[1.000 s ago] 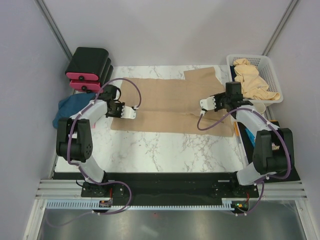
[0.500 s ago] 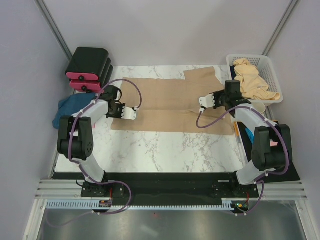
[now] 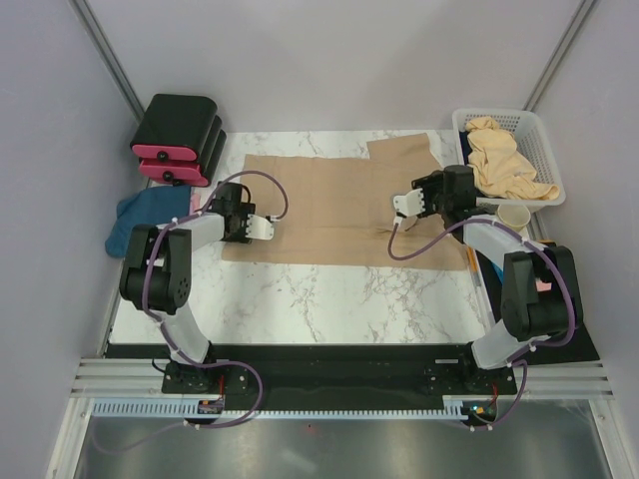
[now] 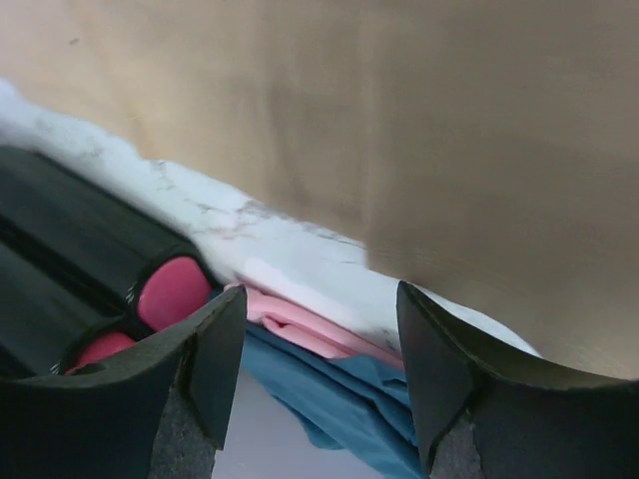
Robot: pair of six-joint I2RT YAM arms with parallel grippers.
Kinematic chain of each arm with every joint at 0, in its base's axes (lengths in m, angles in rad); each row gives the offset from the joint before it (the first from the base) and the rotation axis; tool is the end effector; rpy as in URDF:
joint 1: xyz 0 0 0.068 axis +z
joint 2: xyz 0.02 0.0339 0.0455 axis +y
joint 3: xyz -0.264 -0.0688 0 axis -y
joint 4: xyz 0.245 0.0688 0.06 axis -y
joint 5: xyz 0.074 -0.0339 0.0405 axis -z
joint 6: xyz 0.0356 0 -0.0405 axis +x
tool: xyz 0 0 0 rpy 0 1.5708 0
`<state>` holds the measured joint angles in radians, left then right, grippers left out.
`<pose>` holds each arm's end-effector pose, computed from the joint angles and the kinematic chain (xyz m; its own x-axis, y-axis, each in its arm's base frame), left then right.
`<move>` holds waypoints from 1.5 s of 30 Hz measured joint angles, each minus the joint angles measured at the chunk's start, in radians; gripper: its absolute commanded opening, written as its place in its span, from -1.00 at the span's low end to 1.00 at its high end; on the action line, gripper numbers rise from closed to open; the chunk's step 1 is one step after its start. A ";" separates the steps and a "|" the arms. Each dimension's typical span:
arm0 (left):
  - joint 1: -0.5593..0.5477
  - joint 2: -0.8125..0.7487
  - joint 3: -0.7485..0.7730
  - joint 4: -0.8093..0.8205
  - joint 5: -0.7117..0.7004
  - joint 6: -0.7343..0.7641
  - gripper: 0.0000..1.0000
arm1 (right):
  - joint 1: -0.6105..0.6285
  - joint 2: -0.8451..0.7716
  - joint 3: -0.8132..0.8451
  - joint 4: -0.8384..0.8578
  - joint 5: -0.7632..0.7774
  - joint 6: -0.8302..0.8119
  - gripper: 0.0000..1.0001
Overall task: Fold and stack the t-shirts
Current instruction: Fold the flattened tshirt in 1/3 of the way
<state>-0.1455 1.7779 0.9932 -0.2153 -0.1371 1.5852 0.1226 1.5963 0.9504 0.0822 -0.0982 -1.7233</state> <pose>0.3461 -0.0458 0.1493 0.0825 0.9890 0.1228 0.8315 -0.1363 0.5386 0.3479 0.0464 0.2194 0.2821 -0.9563 0.0766 -0.4932 -0.2131 -0.8434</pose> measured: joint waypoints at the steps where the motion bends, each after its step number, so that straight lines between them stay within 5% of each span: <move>1: 0.000 0.009 -0.006 0.042 -0.021 -0.004 0.37 | 0.000 0.000 -0.008 0.013 0.008 0.003 0.16; 7: 0.000 0.010 -0.010 0.253 -0.077 -0.048 0.42 | 0.000 -0.029 -0.006 -0.005 0.055 0.088 0.14; 8: 0.000 -0.003 -0.015 0.269 -0.074 -0.056 0.66 | 0.000 -0.050 -0.001 -0.038 0.056 0.108 0.14; 10: 0.000 -0.056 -0.032 0.276 -0.060 -0.074 0.67 | 0.000 -0.102 0.009 -0.107 0.052 0.136 0.10; 19: 0.004 -0.425 -0.207 0.120 0.177 -0.053 0.81 | 0.000 -0.334 0.015 -0.576 -0.029 0.175 0.03; 26: 0.004 -0.466 -0.418 0.001 0.267 0.066 0.87 | 0.013 -0.371 -0.180 -0.777 -0.063 0.197 0.06; 41: -0.014 -0.299 -0.324 0.090 0.246 0.103 0.86 | 0.018 -0.238 -0.256 -0.655 -0.068 0.267 0.10; 45: -0.024 -0.274 -0.306 0.103 0.236 0.103 0.66 | 0.019 -0.191 -0.254 -0.583 -0.053 0.286 0.08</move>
<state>-0.1696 1.5040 0.6868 -0.1127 0.0986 1.6882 0.1421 1.4055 0.6960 -0.5003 -0.1509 -1.4376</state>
